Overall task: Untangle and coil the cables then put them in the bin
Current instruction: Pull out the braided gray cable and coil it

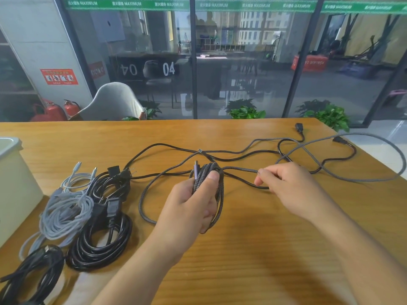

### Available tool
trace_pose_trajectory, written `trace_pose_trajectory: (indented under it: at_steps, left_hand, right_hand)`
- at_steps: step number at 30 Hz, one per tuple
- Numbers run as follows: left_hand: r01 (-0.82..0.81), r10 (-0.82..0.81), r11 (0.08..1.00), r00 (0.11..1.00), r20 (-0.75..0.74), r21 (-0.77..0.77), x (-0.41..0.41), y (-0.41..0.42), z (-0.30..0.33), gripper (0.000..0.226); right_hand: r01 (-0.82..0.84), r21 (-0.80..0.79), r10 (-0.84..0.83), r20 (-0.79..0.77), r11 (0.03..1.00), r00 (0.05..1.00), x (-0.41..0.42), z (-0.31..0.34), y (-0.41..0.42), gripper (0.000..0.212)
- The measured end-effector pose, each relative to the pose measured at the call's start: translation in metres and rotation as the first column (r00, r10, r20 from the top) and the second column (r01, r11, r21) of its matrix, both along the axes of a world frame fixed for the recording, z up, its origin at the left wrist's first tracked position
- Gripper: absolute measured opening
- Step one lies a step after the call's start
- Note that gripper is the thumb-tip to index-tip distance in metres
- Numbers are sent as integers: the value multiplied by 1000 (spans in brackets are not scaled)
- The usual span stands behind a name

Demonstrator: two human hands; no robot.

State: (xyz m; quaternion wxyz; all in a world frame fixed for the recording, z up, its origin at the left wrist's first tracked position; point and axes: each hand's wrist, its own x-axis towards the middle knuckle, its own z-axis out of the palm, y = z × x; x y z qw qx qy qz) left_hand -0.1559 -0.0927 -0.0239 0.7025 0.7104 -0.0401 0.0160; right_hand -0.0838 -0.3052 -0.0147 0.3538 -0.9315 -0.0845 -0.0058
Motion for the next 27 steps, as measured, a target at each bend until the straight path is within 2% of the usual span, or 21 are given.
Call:
trace_pose_trajectory:
  at_steps: [7,13,18,22,27]
  left_hand:
    - [-9,9,1000,1000,5,-18,0,2,3,51]
    - [-27,28,999,999,-30,37,2,1,-1,50]
    - [-51,56,994,997,-45,99,5,1,-4,51]
    - [-62,66,983,998,-19,171,8,3,-9,45]
    - [-61,74,967,996,-43,248,11,2,-17,49]
  right_hand:
    - [33,-52,-33,16,998,999,3,-1,-1,37]
    - [35,-37,-35,12,999,999,3,-1,-1,36]
    - [-30,181,35,-23,983,999,-3,4,2,37]
    - [-97,454,146,-75,886,986,-12,8,10,36]
    - [-157,568,202,-18,808,979,-19,12,19,38]
